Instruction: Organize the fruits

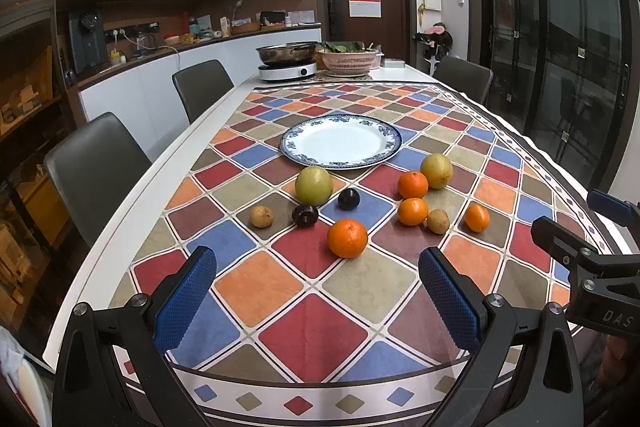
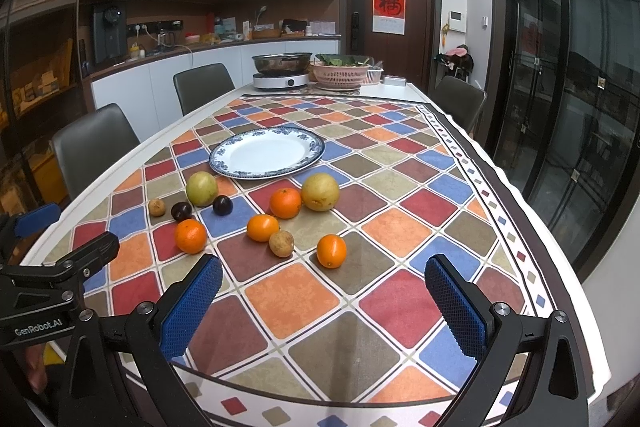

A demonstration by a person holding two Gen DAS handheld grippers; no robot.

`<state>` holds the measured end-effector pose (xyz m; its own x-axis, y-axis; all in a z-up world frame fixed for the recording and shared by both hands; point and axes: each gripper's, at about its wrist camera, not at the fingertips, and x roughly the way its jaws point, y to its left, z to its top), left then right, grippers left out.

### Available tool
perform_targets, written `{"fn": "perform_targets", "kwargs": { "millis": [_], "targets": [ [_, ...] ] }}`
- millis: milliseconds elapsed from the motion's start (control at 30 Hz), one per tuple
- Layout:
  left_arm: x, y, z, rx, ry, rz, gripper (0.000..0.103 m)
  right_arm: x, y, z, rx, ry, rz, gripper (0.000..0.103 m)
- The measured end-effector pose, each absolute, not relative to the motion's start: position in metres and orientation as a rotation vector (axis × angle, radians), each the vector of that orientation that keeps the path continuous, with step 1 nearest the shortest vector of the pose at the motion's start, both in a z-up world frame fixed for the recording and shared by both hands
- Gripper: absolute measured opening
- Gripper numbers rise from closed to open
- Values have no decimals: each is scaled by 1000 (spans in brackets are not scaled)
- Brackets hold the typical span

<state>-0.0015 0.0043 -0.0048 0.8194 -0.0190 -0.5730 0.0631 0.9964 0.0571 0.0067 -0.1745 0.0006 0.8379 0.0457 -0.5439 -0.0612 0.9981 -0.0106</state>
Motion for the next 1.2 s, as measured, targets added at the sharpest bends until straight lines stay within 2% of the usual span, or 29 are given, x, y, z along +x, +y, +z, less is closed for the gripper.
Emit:
{"fn": "perform_targets", "kwargs": {
  "millis": [400,667,733,867,1200],
  "targets": [
    [21,-3,-19,102,682,-62,102,29,-177,-19,-16,657,80,102],
    [47,-8,-32,127,761,-102,94,54,-181,-33,-18,724,67,102],
    [54,-9,-34,134,776,-112,89,60,-181,-36,-24,740,63,98],
    [69,-11,-38,133,811,-145,85,72,-182,-42,-33,777,66,92],
    [103,-17,-56,138,885,-182,68,108,-180,-57,-34,874,107,66]
  ]
}}
